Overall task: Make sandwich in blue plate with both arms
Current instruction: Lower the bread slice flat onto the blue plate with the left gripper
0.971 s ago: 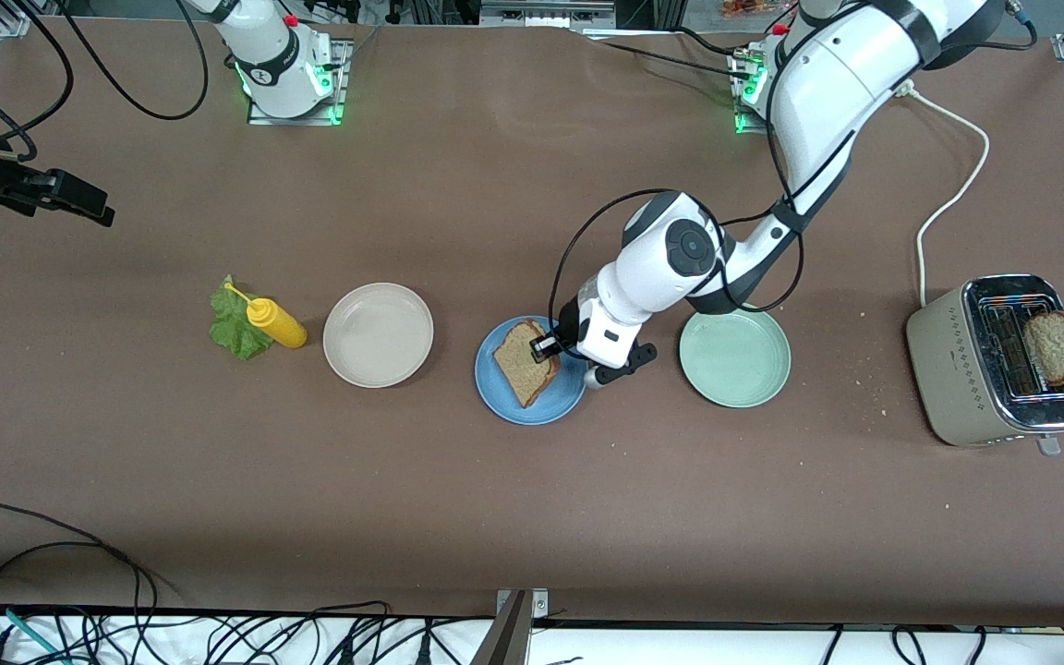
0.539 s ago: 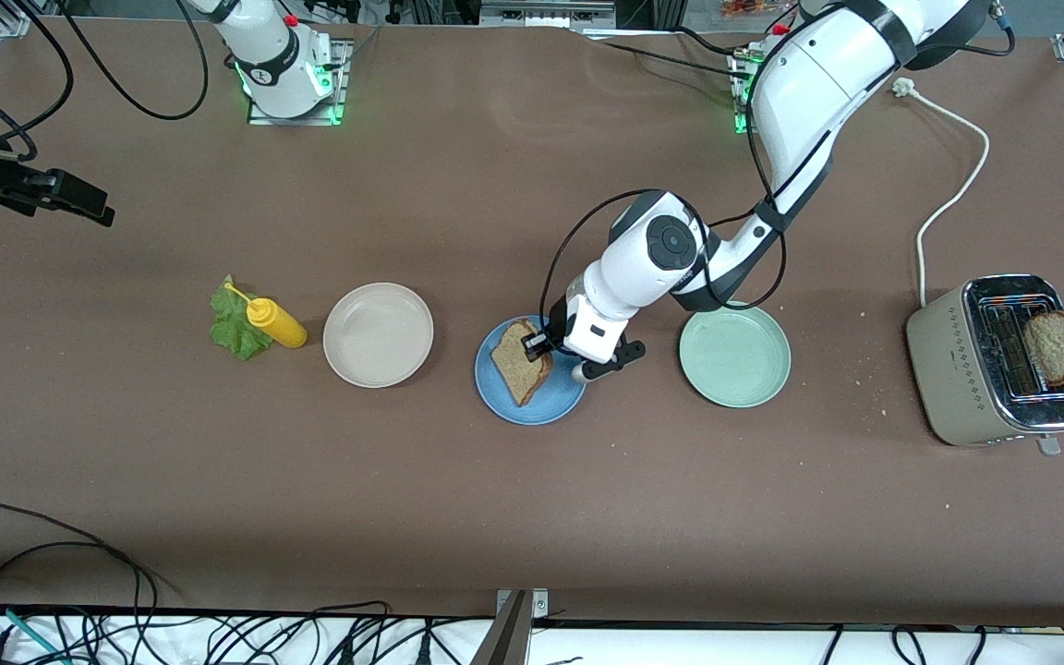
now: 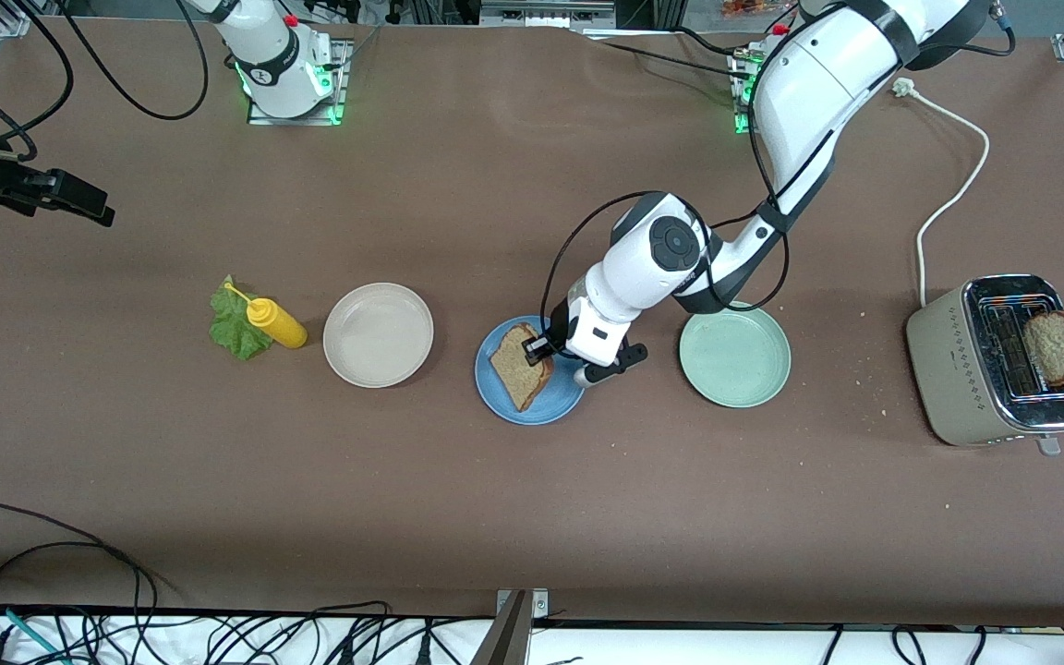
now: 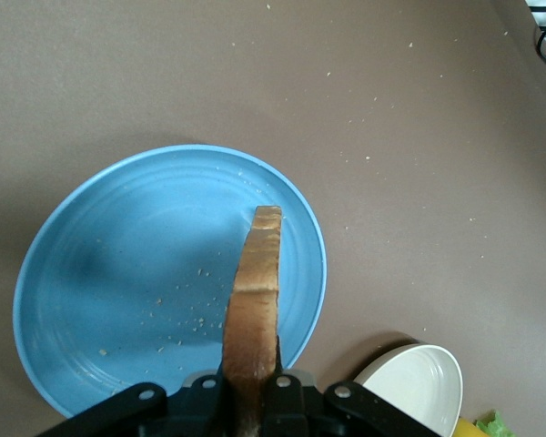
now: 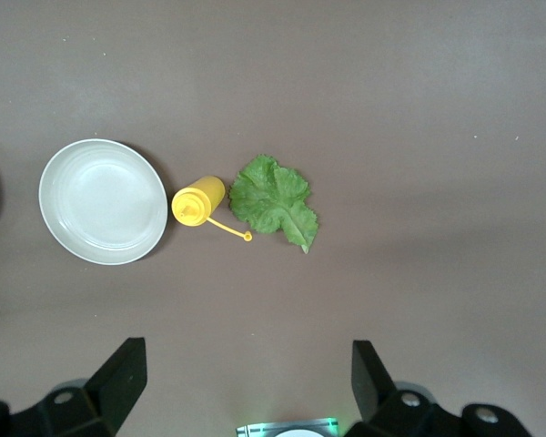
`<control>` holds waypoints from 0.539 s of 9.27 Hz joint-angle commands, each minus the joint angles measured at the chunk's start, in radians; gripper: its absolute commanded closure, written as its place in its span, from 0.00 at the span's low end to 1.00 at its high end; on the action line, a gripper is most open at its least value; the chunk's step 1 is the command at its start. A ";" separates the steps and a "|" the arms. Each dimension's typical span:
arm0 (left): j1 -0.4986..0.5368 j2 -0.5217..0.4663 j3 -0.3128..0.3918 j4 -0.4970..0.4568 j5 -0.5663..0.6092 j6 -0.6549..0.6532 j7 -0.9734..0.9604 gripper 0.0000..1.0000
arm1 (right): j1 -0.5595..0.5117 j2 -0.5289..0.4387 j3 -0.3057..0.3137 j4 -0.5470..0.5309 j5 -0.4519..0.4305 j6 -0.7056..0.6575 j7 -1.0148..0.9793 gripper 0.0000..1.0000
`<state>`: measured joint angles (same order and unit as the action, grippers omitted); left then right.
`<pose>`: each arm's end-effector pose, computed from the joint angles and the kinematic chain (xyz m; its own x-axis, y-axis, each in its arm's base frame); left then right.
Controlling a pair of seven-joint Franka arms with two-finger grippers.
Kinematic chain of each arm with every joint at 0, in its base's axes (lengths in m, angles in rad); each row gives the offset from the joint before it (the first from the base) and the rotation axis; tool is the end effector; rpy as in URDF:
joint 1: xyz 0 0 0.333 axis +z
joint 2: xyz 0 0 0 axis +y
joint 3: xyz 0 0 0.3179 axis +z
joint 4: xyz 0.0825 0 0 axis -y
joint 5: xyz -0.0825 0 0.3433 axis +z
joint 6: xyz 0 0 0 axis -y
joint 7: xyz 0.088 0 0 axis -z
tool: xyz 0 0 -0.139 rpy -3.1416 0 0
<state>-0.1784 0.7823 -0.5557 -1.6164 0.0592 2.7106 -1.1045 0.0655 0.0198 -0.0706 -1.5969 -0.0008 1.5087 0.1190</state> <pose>0.5723 -0.4222 0.2614 0.8677 0.4806 -0.1272 0.4773 -0.7339 0.4832 0.5080 -0.0024 0.5682 0.9865 -0.1239 -0.1067 -0.1230 -0.9923 0.0150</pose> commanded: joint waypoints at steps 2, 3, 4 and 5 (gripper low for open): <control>-0.027 0.038 0.008 0.021 0.005 0.005 -0.035 1.00 | -0.004 -0.012 0.003 -0.009 0.018 -0.004 -0.001 0.00; -0.026 0.038 0.008 0.021 0.007 0.003 -0.037 1.00 | -0.004 -0.012 0.003 -0.009 0.018 -0.004 -0.001 0.00; -0.024 0.038 0.008 0.021 0.013 0.005 -0.032 1.00 | -0.004 -0.012 0.003 -0.009 0.018 -0.004 -0.001 0.00; -0.024 0.037 0.008 0.021 0.021 0.005 -0.020 1.00 | -0.004 -0.012 0.003 -0.009 0.018 -0.004 -0.001 0.00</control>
<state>-0.1898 0.8103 -0.5555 -1.6167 0.0591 2.7107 -1.1196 0.0655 0.0198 -0.0706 -1.5969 -0.0008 1.5087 0.1190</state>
